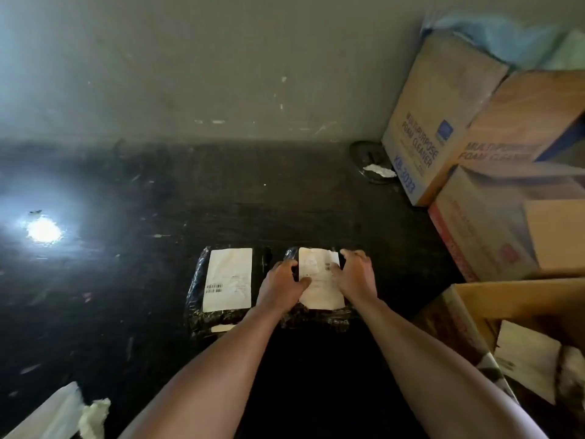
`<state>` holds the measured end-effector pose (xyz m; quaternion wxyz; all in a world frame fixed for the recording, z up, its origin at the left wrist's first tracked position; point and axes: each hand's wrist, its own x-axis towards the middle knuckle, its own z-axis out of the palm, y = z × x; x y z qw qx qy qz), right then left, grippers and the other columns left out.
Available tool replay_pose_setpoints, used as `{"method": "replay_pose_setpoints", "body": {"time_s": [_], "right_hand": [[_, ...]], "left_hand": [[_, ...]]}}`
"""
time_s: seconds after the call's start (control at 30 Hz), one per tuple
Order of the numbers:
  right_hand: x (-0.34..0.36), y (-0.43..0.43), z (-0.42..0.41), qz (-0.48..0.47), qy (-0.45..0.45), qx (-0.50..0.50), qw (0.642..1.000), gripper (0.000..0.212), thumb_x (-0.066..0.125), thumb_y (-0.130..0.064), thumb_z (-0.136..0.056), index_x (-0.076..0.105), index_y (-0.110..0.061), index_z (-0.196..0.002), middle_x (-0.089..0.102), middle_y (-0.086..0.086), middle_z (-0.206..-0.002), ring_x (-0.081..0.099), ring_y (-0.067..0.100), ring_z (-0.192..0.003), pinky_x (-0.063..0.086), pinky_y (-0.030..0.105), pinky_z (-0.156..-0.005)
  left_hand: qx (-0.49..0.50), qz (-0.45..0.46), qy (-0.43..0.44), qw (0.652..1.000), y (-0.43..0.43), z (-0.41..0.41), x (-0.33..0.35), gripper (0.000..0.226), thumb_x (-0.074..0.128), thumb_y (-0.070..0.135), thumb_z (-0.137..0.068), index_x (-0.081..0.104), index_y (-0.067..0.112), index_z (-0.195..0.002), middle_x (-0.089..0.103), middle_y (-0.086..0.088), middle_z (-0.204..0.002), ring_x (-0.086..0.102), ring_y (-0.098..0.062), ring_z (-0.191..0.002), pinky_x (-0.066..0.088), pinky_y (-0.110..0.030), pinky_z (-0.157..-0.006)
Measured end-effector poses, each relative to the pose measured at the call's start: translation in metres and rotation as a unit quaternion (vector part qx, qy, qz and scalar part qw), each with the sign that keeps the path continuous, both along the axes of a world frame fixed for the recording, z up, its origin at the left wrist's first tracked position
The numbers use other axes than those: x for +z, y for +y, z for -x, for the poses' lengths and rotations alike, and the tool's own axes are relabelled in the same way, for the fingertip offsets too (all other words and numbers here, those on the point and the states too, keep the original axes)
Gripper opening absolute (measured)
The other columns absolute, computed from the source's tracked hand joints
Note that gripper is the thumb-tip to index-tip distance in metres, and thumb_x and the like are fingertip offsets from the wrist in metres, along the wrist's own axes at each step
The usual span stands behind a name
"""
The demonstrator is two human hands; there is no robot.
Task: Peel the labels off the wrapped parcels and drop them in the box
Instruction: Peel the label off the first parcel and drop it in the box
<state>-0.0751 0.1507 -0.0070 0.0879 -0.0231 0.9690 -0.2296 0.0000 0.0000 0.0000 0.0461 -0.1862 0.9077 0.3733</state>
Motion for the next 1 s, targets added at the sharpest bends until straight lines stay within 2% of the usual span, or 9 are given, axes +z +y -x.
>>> {"method": "replay_pose_setpoints", "body": {"time_s": [0.13,0.23,0.37,0.5,0.6,0.73,1.0], "right_hand": [[-0.004,0.004,0.023,-0.001,0.001,0.036,0.999,0.051,0.065,-0.032,-0.095,0.053,-0.017,-0.142,0.049,0.006,-0.142,0.046,0.021,-0.132,0.046,0.033,-0.103],[-0.005,0.007,0.038,0.013,-0.01,0.077,0.997,0.044,0.068,-0.031,-0.094,0.06,-0.018,-0.135,0.054,0.007,-0.135,0.052,0.021,-0.125,0.049,0.034,-0.101],[-0.003,0.006,0.051,0.045,-0.027,0.087,0.995,0.028,0.073,-0.023,-0.09,0.072,-0.016,-0.117,0.069,0.002,-0.121,0.065,0.013,-0.108,0.055,0.029,-0.089],[-0.006,0.001,0.055,0.042,-0.034,0.069,0.996,0.007,0.072,-0.018,-0.091,0.076,-0.017,-0.096,0.075,-0.001,-0.101,0.069,0.007,-0.09,0.052,0.019,-0.07],[-0.003,0.0,0.059,0.051,-0.035,0.059,0.996,0.008,0.072,-0.015,-0.091,0.077,-0.017,-0.086,0.075,-0.002,-0.095,0.069,0.006,-0.087,0.047,0.017,-0.064],[-0.002,0.001,0.06,0.057,-0.038,0.063,0.996,0.015,0.067,-0.01,-0.092,0.076,-0.013,-0.081,0.075,0.0,-0.098,0.068,0.005,-0.08,0.043,0.014,-0.057],[0.001,0.009,0.05,0.119,-0.018,0.059,0.991,0.007,0.07,-0.013,-0.092,0.076,-0.014,-0.09,0.075,0.0,-0.101,0.066,0.001,-0.076,0.047,0.013,-0.061]], "left_hand": [[0.011,0.047,0.01,0.999,0.009,0.015,-0.011,0.067,0.069,0.045,-0.085,0.043,0.021,-0.142,0.04,0.001,-0.144,0.042,-0.019,-0.13,0.047,-0.039,-0.098],[0.023,0.06,0.026,0.998,0.01,0.023,-0.017,0.069,0.071,0.046,-0.083,0.045,0.021,-0.141,0.041,0.003,-0.143,0.04,-0.019,-0.13,0.046,-0.037,-0.097],[0.019,0.071,0.033,0.997,0.008,0.023,-0.018,0.068,0.072,0.046,-0.082,0.046,0.022,-0.14,0.041,0.003,-0.143,0.041,-0.019,-0.13,0.044,-0.035,-0.097],[0.005,0.06,0.023,0.998,0.011,0.019,-0.018,0.075,0.073,0.042,-0.083,0.039,0.019,-0.146,0.035,0.001,-0.148,0.034,-0.02,-0.135,0.04,-0.035,-0.102],[0.006,0.043,0.023,0.999,0.014,0.015,-0.019,0.078,0.073,0.04,-0.083,0.035,0.019,-0.148,0.032,0.001,-0.15,0.032,-0.02,-0.136,0.038,-0.035,-0.104],[0.02,0.034,0.038,0.998,0.015,0.012,-0.02,0.078,0.074,0.039,-0.082,0.036,0.019,-0.148,0.034,0.002,-0.15,0.032,-0.02,-0.136,0.036,-0.035,-0.105],[0.027,0.031,0.049,0.998,0.017,0.007,-0.023,0.077,0.073,0.041,-0.084,0.037,0.017,-0.148,0.035,0.003,-0.153,0.033,-0.017,-0.139,0.035,-0.031,-0.106]]}}
